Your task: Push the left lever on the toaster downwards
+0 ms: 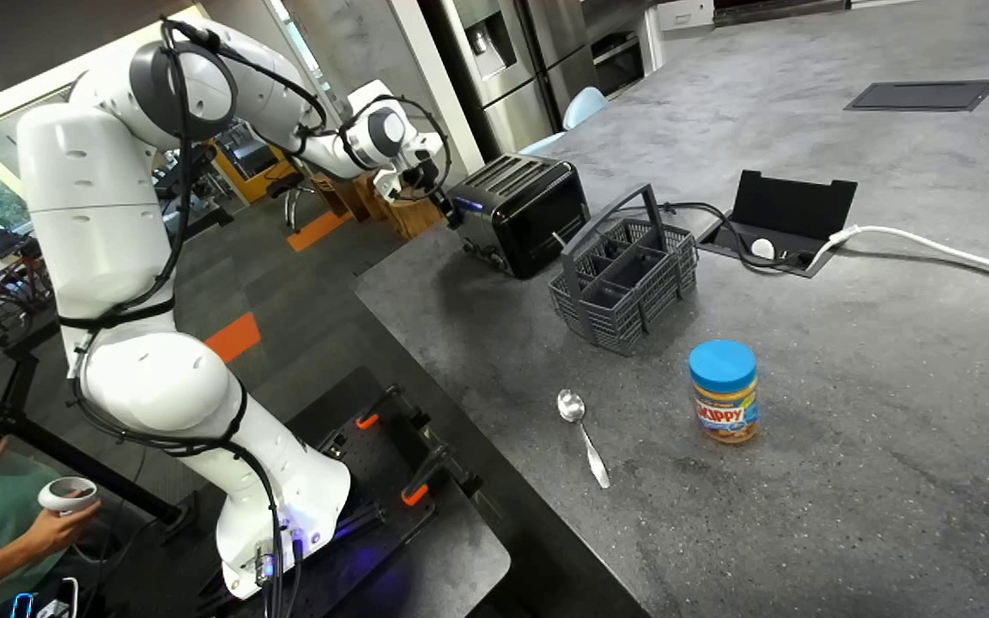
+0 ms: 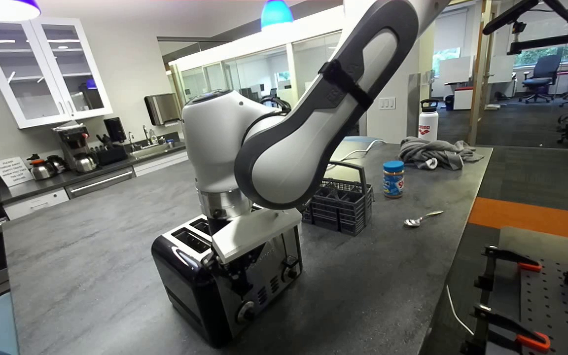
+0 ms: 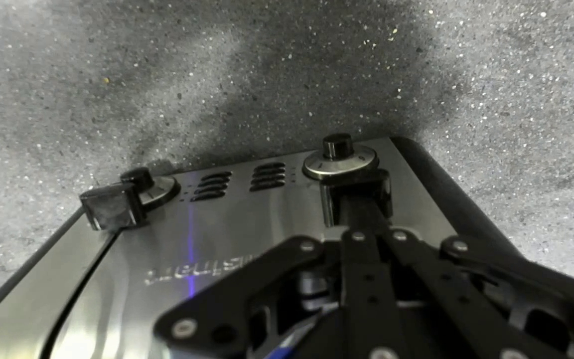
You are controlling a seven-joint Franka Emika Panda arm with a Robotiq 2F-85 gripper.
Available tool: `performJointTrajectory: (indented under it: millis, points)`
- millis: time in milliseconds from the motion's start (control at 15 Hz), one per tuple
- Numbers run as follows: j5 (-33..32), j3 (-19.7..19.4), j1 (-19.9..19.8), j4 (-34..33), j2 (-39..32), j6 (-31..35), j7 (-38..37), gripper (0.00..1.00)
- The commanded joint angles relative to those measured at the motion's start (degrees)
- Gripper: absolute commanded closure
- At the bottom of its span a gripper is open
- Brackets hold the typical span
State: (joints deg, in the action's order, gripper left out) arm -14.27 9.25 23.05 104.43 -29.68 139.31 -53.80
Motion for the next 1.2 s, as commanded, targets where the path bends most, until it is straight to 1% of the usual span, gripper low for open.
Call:
performJointTrajectory:
  millis: [0,467,1133]
  points:
    - [1.1,-1.6,0.8,-0.5,-1.9,2.9,2.3,1.00]
    - [1.1,-2.2,0.7,1.2,-2.4,5.9,2.4,1.00]
    - [2.3,-3.1,0.6,3.9,-4.4,12.3,3.0,1.00]
